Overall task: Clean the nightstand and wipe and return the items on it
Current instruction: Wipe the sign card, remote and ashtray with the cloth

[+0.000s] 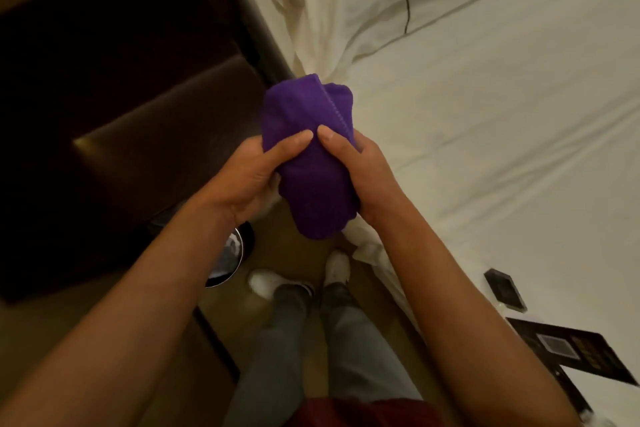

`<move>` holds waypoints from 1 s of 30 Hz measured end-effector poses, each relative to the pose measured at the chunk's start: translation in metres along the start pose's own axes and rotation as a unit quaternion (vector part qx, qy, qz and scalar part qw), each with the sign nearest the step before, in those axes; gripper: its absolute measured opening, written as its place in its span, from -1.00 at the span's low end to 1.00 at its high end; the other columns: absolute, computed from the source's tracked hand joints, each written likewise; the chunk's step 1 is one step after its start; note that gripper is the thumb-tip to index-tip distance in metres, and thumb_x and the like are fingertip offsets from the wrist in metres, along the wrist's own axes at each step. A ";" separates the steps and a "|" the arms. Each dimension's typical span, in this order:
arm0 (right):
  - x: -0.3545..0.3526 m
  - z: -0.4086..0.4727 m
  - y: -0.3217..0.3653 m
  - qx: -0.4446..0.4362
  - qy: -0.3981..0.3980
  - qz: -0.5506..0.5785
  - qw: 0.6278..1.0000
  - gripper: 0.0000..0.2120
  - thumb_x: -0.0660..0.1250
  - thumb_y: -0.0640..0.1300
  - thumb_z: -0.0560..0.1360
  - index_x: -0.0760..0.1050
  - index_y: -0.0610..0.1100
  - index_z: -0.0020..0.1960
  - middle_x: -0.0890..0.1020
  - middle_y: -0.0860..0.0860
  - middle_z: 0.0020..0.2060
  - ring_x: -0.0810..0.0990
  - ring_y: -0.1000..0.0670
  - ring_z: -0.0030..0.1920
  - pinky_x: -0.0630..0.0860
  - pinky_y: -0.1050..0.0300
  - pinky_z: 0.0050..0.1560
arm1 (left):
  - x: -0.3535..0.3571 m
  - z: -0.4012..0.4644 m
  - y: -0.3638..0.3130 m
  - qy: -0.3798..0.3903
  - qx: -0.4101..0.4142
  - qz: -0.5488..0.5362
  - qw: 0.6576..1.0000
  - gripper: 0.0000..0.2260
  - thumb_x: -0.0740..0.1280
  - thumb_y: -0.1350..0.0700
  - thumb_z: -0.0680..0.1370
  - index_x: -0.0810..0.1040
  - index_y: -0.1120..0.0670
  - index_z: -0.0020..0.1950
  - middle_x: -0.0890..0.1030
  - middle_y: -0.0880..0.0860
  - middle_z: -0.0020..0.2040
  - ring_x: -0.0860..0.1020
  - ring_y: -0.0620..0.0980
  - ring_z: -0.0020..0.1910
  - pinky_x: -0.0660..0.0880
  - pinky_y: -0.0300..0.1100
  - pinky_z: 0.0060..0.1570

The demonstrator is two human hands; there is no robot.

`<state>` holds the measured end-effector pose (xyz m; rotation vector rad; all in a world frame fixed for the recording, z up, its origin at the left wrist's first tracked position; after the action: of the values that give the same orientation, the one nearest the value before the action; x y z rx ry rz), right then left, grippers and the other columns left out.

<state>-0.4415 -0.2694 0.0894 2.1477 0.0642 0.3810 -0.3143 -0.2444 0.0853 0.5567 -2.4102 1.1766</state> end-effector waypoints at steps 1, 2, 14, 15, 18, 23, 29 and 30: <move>-0.017 -0.007 0.000 0.001 -0.009 0.029 1.000 -0.68 0.46 0.15 0.49 0.66 0.04 0.18 0.74 -0.07 0.11 0.73 -0.10 0.12 0.66 0.06 0.05 | 0.012 0.003 0.006 -0.019 0.009 0.016 1.000 -0.58 0.43 0.14 0.49 0.55 0.24 0.32 0.69 0.16 0.19 0.66 0.06 0.19 0.59 -0.10 0.14; -0.033 -0.015 -0.002 0.009 -0.012 0.073 0.997 -0.61 0.47 0.14 0.48 0.64 -0.02 0.23 0.73 -0.09 0.14 0.72 -0.11 0.15 0.66 0.02 0.09 | 0.023 0.006 0.011 -0.036 0.020 0.033 0.999 -0.58 0.45 0.16 0.48 0.55 0.24 0.32 0.68 0.17 0.20 0.65 0.08 0.21 0.57 -0.04 0.21; -0.185 -0.122 -0.020 -0.027 -0.061 0.373 0.925 -0.46 0.51 -0.06 0.49 0.52 -0.17 0.43 0.62 -0.18 0.32 0.62 -0.15 0.31 0.58 -0.08 0.31 | 0.212 0.054 0.084 0.101 0.082 0.394 0.910 -0.47 0.49 -0.15 0.44 0.53 0.02 0.35 0.68 -0.07 0.21 0.64 -0.12 0.20 0.57 -0.10 0.21; -0.200 -0.126 -0.026 -0.016 -0.098 0.359 0.928 -0.39 0.52 -0.09 0.47 0.46 -0.23 0.45 0.60 -0.23 0.32 0.63 -0.20 0.29 0.59 -0.12 0.27 | 0.225 0.059 0.095 0.118 0.081 0.409 0.901 -0.46 0.46 -0.18 0.47 0.50 0.01 0.38 0.66 -0.09 0.24 0.62 -0.15 0.22 0.55 -0.16 0.21; -0.239 -0.151 -0.043 -0.006 -0.169 0.361 0.917 -0.55 0.38 -0.18 0.55 0.45 -0.28 0.40 0.65 -0.27 0.22 0.69 -0.27 0.15 0.64 -0.14 0.14 | 0.246 0.077 0.127 0.092 0.055 0.403 0.909 -0.54 0.27 -0.26 0.56 0.49 -0.06 0.37 0.62 -0.13 0.25 0.60 -0.19 0.21 0.55 -0.17 0.18; -0.303 -0.238 -0.077 -0.053 -0.349 0.338 0.872 -0.41 0.53 -0.09 0.34 0.52 -0.14 0.35 0.70 -0.10 0.17 0.71 -0.12 0.14 0.66 0.06 0.04 | 0.273 0.101 0.189 0.076 0.057 0.478 0.873 -0.75 0.16 -0.05 0.66 0.56 0.00 0.19 0.68 -0.07 0.05 0.66 -0.10 0.00 0.61 -0.02 0.07; -0.344 -0.325 -0.134 -0.081 -0.482 0.359 0.795 -0.54 0.42 -0.18 0.38 0.55 -0.13 0.28 0.73 -0.03 0.08 0.73 -0.05 0.08 0.66 0.10 0.00 | 0.332 0.103 0.315 0.293 0.102 0.674 0.670 -0.79 0.25 0.10 0.66 0.61 0.02 0.25 0.63 -0.01 0.19 0.57 -0.07 0.13 0.51 -0.14 0.18; -0.349 -0.334 -0.143 -0.078 -0.497 0.364 0.784 -0.51 0.42 -0.18 0.38 0.54 -0.15 0.30 0.73 -0.04 0.08 0.72 -0.06 0.08 0.66 0.07 0.03 | 0.341 0.100 0.334 0.323 0.125 0.701 0.623 -0.77 0.27 0.08 0.66 0.59 0.03 0.30 0.61 0.01 0.25 0.55 -0.03 0.19 0.48 -0.12 0.22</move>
<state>-0.8577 0.0129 0.0626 1.8715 -1.3720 -0.3626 -0.7895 -0.1949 -0.0127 -1.7654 -1.6716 1.7153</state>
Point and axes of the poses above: each hand's wrist, its own z-axis towards the middle knuckle, its own x-axis out of the palm, y = z × x, the point moved 8 cm from there along z, towards the middle knuckle
